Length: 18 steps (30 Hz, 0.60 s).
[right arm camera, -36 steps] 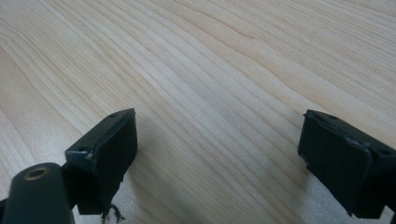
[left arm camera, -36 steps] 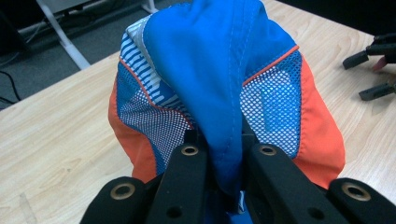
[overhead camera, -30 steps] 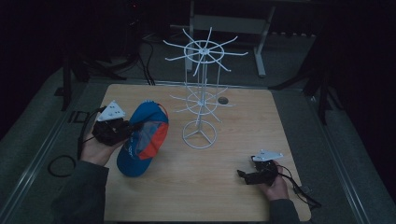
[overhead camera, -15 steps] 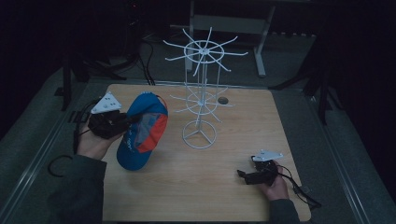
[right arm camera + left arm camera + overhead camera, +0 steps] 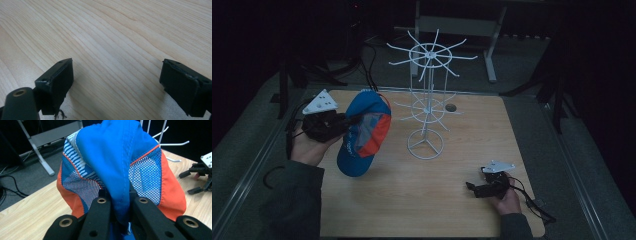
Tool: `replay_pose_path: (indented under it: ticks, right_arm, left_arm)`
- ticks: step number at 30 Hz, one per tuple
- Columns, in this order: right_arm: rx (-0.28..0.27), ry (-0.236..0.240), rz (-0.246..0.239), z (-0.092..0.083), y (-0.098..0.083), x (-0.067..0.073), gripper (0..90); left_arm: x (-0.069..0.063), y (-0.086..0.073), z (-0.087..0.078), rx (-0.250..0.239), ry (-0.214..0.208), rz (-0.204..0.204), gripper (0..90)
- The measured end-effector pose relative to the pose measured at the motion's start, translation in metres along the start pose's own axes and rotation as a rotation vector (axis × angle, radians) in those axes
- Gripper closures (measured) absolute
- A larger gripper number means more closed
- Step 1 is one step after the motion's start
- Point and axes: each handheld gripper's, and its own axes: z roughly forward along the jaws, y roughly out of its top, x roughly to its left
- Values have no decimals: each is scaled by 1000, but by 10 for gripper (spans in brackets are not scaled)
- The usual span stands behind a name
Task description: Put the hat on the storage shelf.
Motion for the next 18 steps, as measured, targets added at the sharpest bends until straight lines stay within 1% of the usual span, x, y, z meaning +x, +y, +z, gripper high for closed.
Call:
replay_pose_path:
  ticks: [9,14,18]
  right_arm:
    - [0,0,0,0,0,0,116]
    - [0,0,0,0,0,0,116]
    - [0,0,0,0,0,0,117]
  left_arm:
    - [0,7,-2,-16,-9,-4,884]
    - [0,15,-4,-32,-12,6,884]
    - [0,19,-5,-33,-14,11,884]
